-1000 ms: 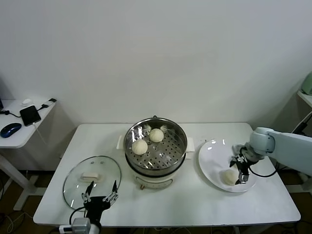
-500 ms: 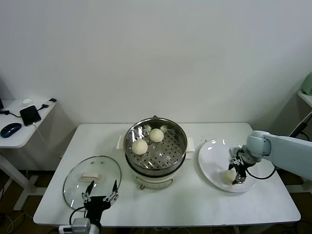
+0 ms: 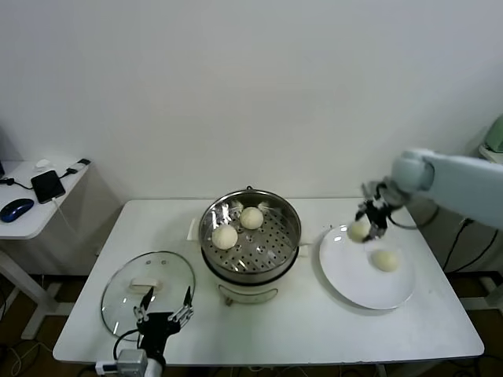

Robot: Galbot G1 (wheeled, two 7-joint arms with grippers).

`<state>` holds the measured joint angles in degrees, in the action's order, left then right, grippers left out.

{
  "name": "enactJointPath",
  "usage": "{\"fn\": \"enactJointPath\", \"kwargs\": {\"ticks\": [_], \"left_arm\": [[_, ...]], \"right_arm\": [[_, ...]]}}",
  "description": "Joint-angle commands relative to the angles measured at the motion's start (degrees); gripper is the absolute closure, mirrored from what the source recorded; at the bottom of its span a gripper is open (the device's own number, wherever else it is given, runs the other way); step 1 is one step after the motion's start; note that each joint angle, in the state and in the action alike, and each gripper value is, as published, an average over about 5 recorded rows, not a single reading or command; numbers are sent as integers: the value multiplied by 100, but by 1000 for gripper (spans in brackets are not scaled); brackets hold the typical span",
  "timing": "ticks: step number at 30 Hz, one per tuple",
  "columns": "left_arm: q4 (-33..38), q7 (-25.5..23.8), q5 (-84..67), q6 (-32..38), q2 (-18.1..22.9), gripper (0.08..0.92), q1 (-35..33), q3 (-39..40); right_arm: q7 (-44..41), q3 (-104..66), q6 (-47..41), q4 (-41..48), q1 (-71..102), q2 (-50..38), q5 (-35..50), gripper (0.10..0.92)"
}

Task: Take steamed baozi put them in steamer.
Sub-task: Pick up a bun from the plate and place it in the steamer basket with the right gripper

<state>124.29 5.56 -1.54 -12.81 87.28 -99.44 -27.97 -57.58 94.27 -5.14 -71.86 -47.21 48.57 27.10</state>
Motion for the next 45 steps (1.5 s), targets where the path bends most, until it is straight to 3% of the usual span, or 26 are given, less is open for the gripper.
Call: {"fn": "enactJointPath", "kwargs": {"ticks": [1, 4, 8, 14, 27, 32, 36, 42, 45], "left_arm": [[10, -2, 0, -6, -8, 177, 0, 7], [10, -1, -9, -1, -15, 177, -5, -7], [17, 5, -36, 19, -29, 177, -46, -52], [-1, 21, -42, 51, -38, 177, -99, -72], [-32, 52, -26, 133, -9, 177, -193, -67], [-16, 55, -22, 148, -7, 177, -221, -64], [-10, 58, -25, 158, -18, 177, -235, -75], [-2, 64, -33, 158, -15, 177, -234, -74], [21, 56, -29, 143, -7, 177, -229, -63]], "right_arm": [[-335, -69, 1781, -732, -1597, 1820, 337, 355], [-161, -157, 2064, -1443, -1220, 2002, 147, 355], [28, -212, 2894, -1692, -508, 2152, -906, 355], [115, -246, 3800, -1172, 349, 2412, -1854, 355], [487, -554, 3994, -76, 1334, 2779, -2676, 355], [545, -588, 4023, 108, 1401, 2825, -2728, 352], [626, -615, 4031, 115, 1293, 2781, -2492, 292], [247, -682, 4150, 20, 528, 2346, -1857, 206], [-151, -376, 4048, 131, -131, 1849, -968, 203]]}}
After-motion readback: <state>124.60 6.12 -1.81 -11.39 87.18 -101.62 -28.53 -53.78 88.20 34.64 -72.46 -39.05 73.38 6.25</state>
